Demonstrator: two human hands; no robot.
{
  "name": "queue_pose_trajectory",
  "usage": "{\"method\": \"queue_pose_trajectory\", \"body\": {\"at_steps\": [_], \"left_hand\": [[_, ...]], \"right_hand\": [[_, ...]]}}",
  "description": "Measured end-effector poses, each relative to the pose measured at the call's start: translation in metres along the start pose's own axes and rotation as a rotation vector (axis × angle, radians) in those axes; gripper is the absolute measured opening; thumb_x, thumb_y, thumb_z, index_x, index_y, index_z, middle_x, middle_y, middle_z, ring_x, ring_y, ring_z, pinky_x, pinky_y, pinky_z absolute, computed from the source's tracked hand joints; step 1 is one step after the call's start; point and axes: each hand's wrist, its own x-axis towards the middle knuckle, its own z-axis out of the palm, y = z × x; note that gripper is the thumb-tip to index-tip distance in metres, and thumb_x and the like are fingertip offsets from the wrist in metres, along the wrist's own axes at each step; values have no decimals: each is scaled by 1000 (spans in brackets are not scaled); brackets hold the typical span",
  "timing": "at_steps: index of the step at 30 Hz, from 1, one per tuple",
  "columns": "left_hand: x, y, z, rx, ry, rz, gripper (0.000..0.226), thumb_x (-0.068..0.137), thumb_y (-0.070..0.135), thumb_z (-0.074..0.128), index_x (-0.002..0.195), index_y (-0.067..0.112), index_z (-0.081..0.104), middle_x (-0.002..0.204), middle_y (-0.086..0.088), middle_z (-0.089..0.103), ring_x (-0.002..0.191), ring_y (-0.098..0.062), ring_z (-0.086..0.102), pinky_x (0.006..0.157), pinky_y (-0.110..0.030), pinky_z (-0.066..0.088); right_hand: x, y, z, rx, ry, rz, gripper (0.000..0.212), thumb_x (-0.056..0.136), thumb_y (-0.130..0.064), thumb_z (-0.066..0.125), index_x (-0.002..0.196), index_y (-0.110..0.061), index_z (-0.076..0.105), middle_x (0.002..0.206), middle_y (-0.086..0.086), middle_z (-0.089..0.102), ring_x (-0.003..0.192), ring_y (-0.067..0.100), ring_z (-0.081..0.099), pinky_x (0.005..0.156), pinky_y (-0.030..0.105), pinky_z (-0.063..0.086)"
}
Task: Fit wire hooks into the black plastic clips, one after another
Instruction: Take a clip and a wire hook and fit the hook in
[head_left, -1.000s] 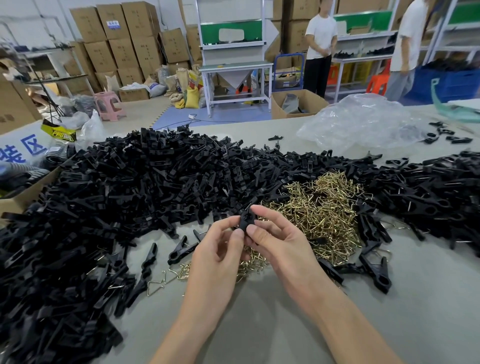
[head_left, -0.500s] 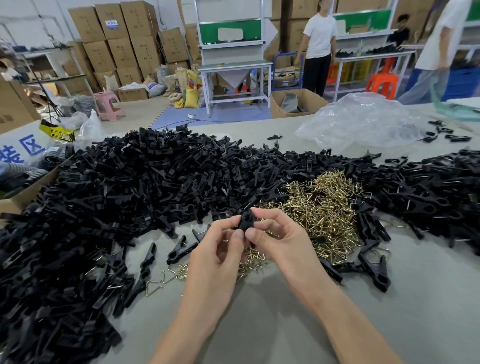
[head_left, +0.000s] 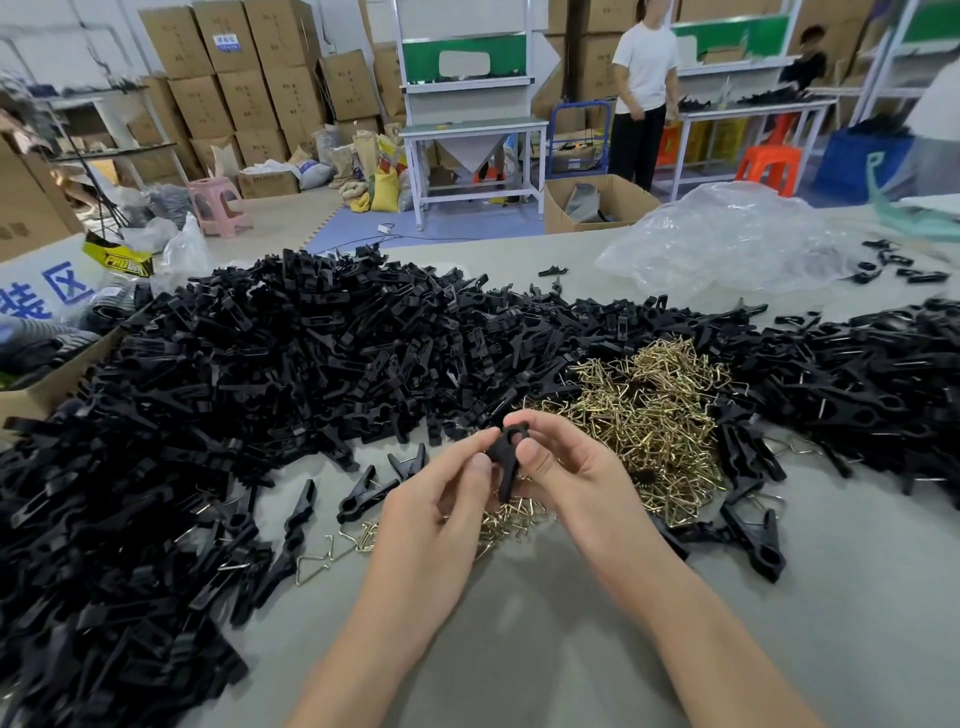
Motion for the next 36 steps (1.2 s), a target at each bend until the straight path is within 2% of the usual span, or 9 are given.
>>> {"method": "queue_pose_trajectory", "body": {"at_steps": [2, 5, 8, 12, 16, 21, 26, 30, 36], "left_hand": [[1, -6, -4, 200, 42, 19, 26, 102, 41, 45, 123, 47, 60, 98, 21, 71, 84, 1, 64, 75, -17, 49], [2, -13, -7, 654, -86, 89, 49, 97, 57, 34, 139, 36, 50, 131, 20, 56, 124, -3, 47, 108, -28, 34], [0, -21, -2, 895, -177, 125, 55, 94, 62, 40, 139, 34, 52, 130, 12, 55, 122, -15, 50, 104, -35, 33], [4, -22, 0, 859, -91, 156, 28, 92, 47, 61, 116, 34, 61, 111, 15, 63, 103, -15, 60, 88, -28, 31], [4, -18, -5, 809, -77, 143, 21, 95, 49, 49, 111, 37, 55, 104, 21, 63, 99, -7, 57, 83, -20, 22], [2, -9, -5, 592, -5, 119, 18, 98, 44, 41, 89, 34, 54, 68, 19, 56, 64, -2, 52, 72, -31, 39], [4, -10, -5, 431, 85, 111, 23, 100, 38, 46, 103, 31, 68, 98, 23, 60, 93, 0, 58, 86, -34, 49], [8, -14, -5, 432, 93, 121, 23, 99, 34, 50, 105, 28, 71, 102, 23, 59, 97, -2, 59, 88, -34, 50], [8, -15, -6, 384, 101, 91, 19, 99, 31, 55, 107, 34, 72, 90, 32, 62, 92, 12, 57, 76, -5, 39]], "right_hand": [[2, 0, -2, 10, 66, -21, 22, 86, -27, 64, 107, -24, 73, 104, 1, 76, 100, 21, 72, 81, 32, 61], [6, 1, -7, 106, 183, -7, 28, 83, -26, 64, 110, -18, 70, 105, 7, 74, 94, 20, 72, 76, 27, 59], [8, 2, -8, 194, 241, 8, 28, 83, -23, 63, 110, -16, 69, 98, 6, 74, 87, 18, 71, 71, 24, 58], [10, 4, -6, 209, 246, 15, 20, 91, -15, 61, 109, -16, 68, 98, 7, 71, 84, 18, 71, 70, 24, 58], [10, 4, -7, 212, 257, 22, 18, 97, -9, 57, 109, -16, 68, 100, 9, 71, 85, 20, 71, 69, 24, 57], [10, 4, -7, 226, 252, 14, 25, 85, -22, 64, 110, -17, 68, 99, 5, 75, 84, 18, 73, 68, 24, 57], [10, 4, -6, 228, 218, 23, 19, 82, -26, 66, 100, -27, 74, 103, 6, 75, 87, 20, 74, 71, 26, 58], [7, 3, -4, 231, 151, 72, 20, 82, -28, 67, 101, -25, 74, 105, 5, 75, 94, 22, 73, 75, 28, 59], [4, 4, -2, 286, 49, 172, 16, 87, -25, 66, 99, -26, 76, 111, 11, 74, 103, 25, 71, 88, 40, 59]]}}
